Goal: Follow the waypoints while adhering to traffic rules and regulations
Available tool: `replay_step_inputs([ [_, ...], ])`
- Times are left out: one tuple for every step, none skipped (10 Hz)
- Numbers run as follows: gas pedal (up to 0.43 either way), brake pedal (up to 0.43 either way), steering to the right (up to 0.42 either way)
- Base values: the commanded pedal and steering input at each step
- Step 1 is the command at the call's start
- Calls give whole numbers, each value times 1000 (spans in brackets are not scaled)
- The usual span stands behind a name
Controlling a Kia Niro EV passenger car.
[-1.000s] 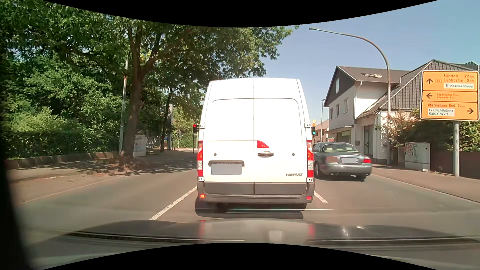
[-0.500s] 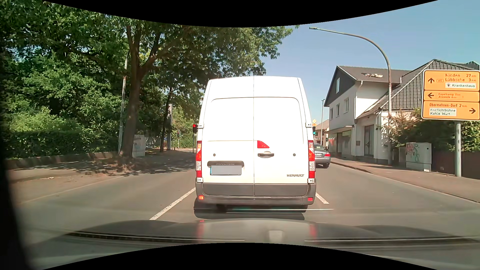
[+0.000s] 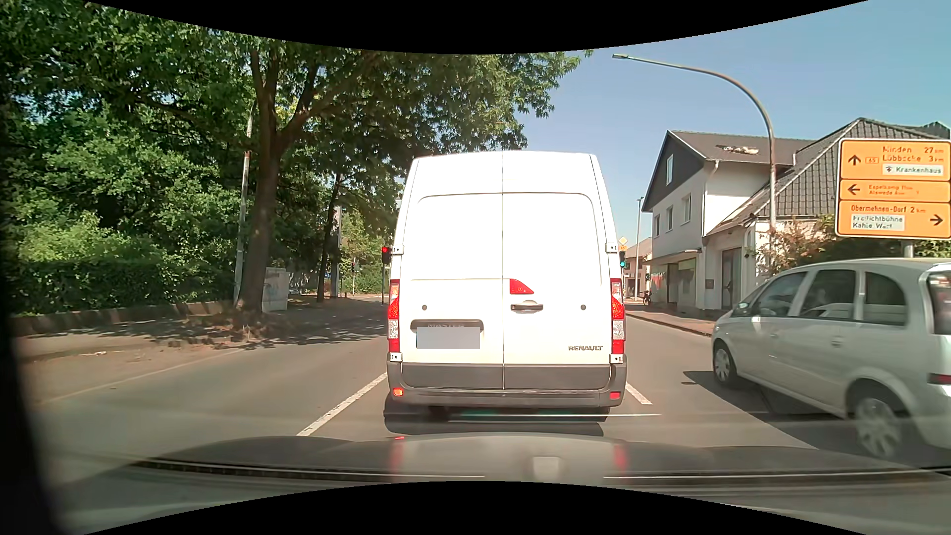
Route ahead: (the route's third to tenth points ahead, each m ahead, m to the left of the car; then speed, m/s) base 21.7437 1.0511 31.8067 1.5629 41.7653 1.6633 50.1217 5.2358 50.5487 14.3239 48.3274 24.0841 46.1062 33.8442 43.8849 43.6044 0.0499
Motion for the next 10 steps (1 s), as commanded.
replay_step_inputs([
  [0, 6, -1],
  [0, 6, -1],
  [0, 6, 0],
  [0, 6, 2],
  [0, 6, 2],
  [0, 6, 1],
  [0, 6, 1],
  [0, 6, 1],
  [0, 6, 0],
  [0, 6, 1],
])
